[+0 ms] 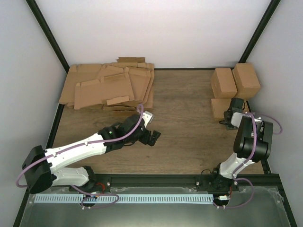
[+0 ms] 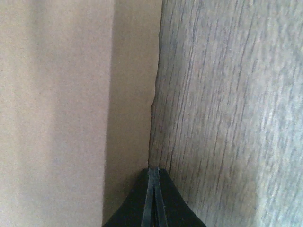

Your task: Fold the paper box

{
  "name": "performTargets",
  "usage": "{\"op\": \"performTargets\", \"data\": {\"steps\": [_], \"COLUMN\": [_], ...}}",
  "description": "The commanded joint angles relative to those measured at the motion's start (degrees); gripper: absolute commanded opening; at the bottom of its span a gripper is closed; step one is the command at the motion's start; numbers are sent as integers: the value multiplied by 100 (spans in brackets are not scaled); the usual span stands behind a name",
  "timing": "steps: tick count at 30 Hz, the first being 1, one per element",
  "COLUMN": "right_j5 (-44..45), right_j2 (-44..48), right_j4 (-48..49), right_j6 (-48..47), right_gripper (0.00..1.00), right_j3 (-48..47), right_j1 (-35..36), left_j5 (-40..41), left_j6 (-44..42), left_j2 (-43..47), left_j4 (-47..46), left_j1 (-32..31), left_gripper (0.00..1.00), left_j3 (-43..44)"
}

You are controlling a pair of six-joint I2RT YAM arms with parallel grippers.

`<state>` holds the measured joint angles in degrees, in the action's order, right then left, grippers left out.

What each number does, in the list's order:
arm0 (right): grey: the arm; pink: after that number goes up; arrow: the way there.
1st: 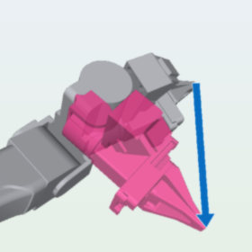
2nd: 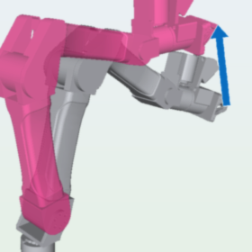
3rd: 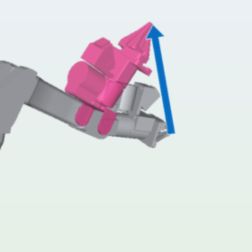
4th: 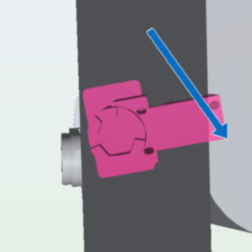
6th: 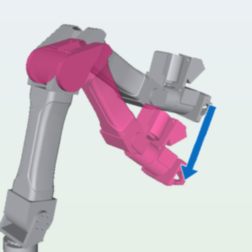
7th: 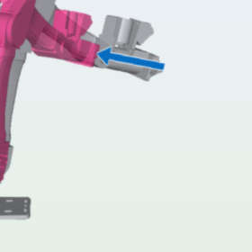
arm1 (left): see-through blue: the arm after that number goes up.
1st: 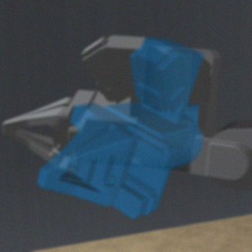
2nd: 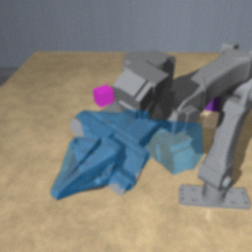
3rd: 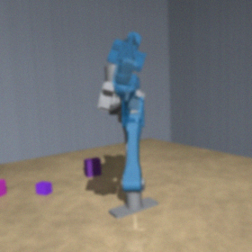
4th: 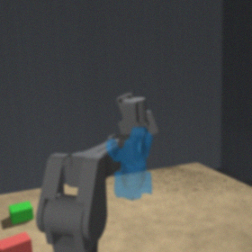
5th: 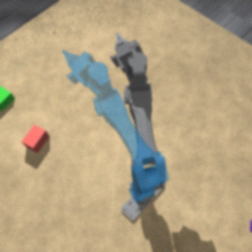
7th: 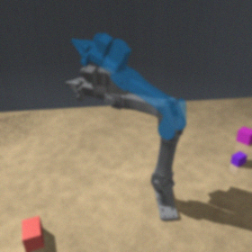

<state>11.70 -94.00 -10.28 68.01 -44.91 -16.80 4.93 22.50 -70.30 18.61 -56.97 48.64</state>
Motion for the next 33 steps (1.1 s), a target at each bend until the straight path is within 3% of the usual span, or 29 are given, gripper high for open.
{"op": "performTargets", "data": {"steps": [1,13,19,22,24,33], "right_j5": [104,394,981,624,642,581], "right_j2": [-107,1124,1744,1626,1353,242], "right_j4": [-114,-1067,-1122,-582,-710,-433], "right_j6": [49,-111,-917,-1755,-1878,-2609], "right_gripper": [1,1,1,1,1,1], "right_j3": [-195,262,226,133,-60,-481], "right_j1": [-70,178,1581,2091,2236,2251], "left_j5": [-14,-114,-168,-184,-178,-118], "left_j6": [-17,-9,-9,-3,19,59], "left_j2": [-33,-35,18,24,52,153], "left_j4": [-65,-171,-314,-301,-289,-245], "left_j1": [32,28,28,29,28,28], "left_gripper": [100,100,100,100,100,100], "left_j3": [209,185,96,104,101,34]}}
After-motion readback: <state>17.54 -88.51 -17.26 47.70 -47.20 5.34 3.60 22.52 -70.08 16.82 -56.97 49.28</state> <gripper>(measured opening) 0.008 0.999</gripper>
